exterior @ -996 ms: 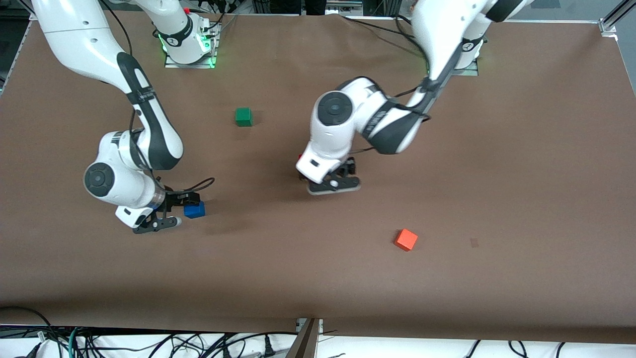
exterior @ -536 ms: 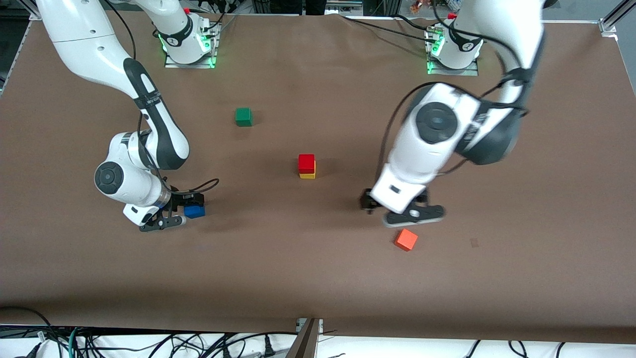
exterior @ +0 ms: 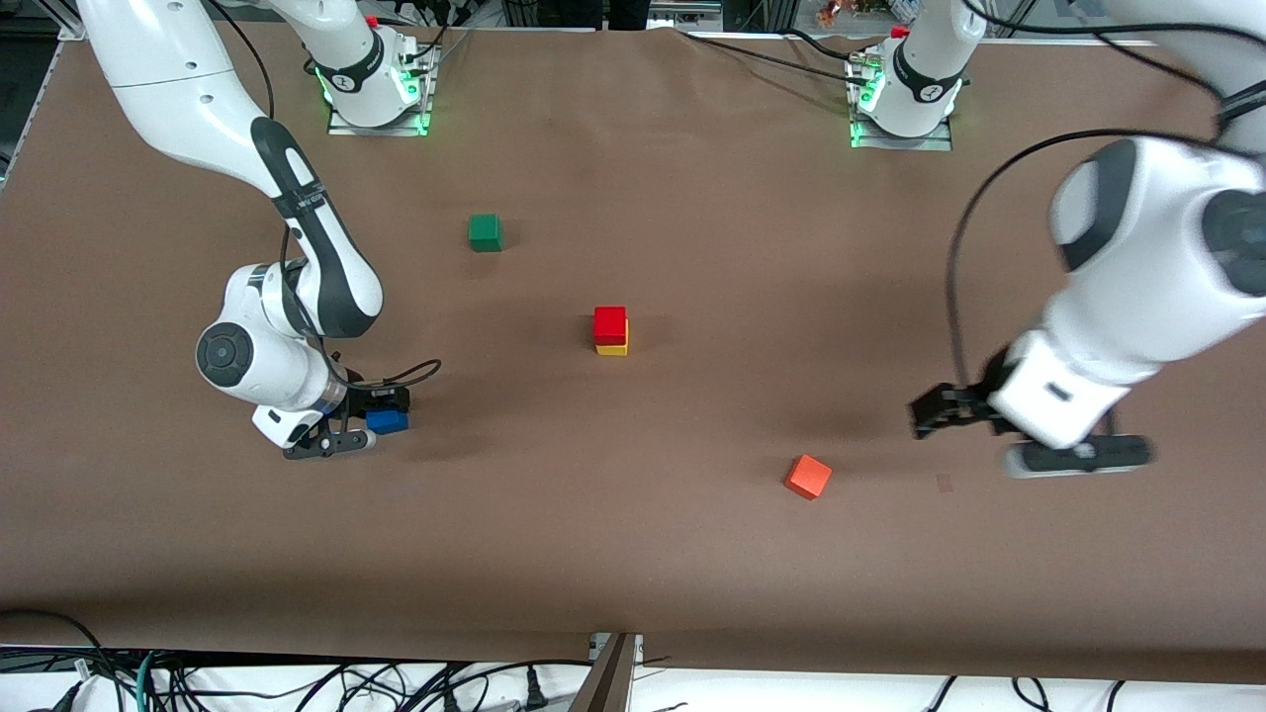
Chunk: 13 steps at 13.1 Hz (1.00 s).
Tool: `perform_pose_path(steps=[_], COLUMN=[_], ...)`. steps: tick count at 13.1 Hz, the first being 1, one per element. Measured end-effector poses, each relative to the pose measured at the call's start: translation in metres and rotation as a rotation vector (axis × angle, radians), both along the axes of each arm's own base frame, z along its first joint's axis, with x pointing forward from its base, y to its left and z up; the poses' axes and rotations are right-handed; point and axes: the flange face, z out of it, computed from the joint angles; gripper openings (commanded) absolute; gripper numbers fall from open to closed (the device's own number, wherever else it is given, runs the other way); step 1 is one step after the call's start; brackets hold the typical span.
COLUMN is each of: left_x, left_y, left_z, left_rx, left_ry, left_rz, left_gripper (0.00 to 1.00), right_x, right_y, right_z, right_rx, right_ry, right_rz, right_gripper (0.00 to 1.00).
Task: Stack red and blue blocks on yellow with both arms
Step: 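Grasp the blue cube with the right gripper while the left gripper withdraws, then lift and carry the blue cube with the right gripper over the red cube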
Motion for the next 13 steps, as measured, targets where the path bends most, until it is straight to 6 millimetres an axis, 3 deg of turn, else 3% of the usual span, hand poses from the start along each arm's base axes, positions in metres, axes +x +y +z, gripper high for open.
perform_pose_path(steps=[3, 6, 9, 13], left_x=[-0.028, -0.066, -0.100, -0.107], left_y=[0.045, 0.076, 0.097, 0.104], left_z=[0.039, 0.063, 0.063, 0.051], left_rx=[0.057, 0.093, 0.107, 0.109], left_ry=[0.048, 0.103, 0.145, 0.171], left_rz=[-0.019, -0.034, -0.015, -0.022], left_gripper=[1.00, 1.00, 1.00, 1.00], right_x=[0.008, 0.015, -0.002, -0.046], right_y=[0.010, 0.042, 0.092, 0.189], right_z=[0.018, 0.058, 0.098, 0.153], right_rx=[0.005, 0.003, -0.011, 0.025], right_ry=[0.028, 0.092, 0.149, 0.176], right_rz=[0.008, -0.027, -0.103, -0.203], right_gripper=[0.27, 0.27, 0.27, 0.28])
